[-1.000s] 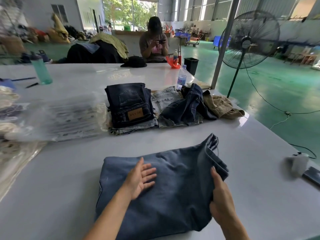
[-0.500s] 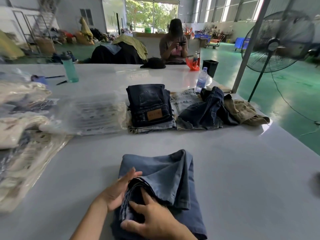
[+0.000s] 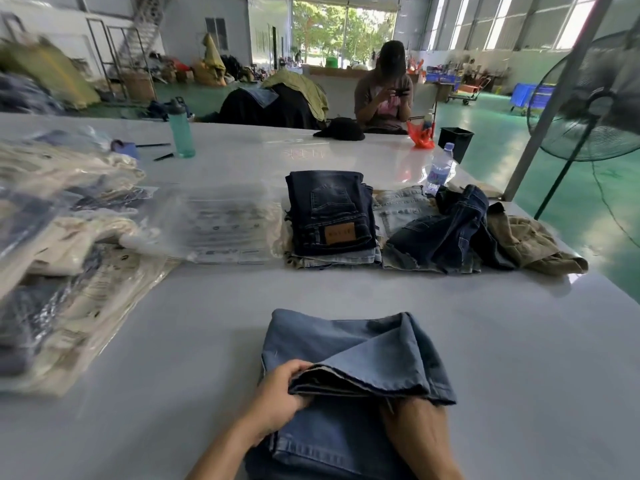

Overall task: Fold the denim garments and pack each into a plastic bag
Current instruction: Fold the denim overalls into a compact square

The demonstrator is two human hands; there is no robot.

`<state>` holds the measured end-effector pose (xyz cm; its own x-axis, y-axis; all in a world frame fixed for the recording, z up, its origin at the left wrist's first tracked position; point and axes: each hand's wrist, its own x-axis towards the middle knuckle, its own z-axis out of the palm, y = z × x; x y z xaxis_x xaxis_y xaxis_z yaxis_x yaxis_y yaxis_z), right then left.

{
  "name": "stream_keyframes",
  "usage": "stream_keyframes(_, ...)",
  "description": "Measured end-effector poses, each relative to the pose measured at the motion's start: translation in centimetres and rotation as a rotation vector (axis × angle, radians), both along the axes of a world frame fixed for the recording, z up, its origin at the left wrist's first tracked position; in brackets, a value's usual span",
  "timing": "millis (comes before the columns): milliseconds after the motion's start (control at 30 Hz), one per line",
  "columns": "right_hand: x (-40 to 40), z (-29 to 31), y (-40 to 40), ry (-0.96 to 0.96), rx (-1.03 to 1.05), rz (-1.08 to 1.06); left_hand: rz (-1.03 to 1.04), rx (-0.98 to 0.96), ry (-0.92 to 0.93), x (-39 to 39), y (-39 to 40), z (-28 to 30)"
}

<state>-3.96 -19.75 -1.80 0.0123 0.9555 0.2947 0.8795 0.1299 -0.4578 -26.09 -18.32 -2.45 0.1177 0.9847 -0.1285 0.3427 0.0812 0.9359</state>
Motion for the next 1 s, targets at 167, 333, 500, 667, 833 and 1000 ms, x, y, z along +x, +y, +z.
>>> stream_keyframes(167, -4.0, 2.0, 7.3, -0.039, 0.003, 0.166, 0.174, -0.026, -0.018, 0.0, -2.0, 1.5)
stream_keyframes(333, -7.0, 0.7, 12.4, -0.297, -0.383, 0.349, 0.262, -0.294, 0.052, -0.4, -3.8, 0.7)
stream_keyframes(500, -6.4, -1.0, 10.6, -0.340, -0.364, 0.306, 0.385, -0.340, 0.058, 0.6, -3.1, 0.6)
stream_keyframes(667, -6.1, -1.0, 8.8, -0.286, -0.280, 0.190, 0.424, -0.203, 0.261, 1.2, -1.1, 2.8)
stream_keyframes(833, -5.5, -1.1, 8.0, -0.117, -0.354, 0.136, 0.478, 0.074, 0.361, 0.6, -2.2, 4.6)
stream_keyframes(1000, -6.2, -3.1, 8.0, -0.393, -0.390, 0.248, 0.402, -0.286, 0.843, -1.5, -3.6, 1.9)
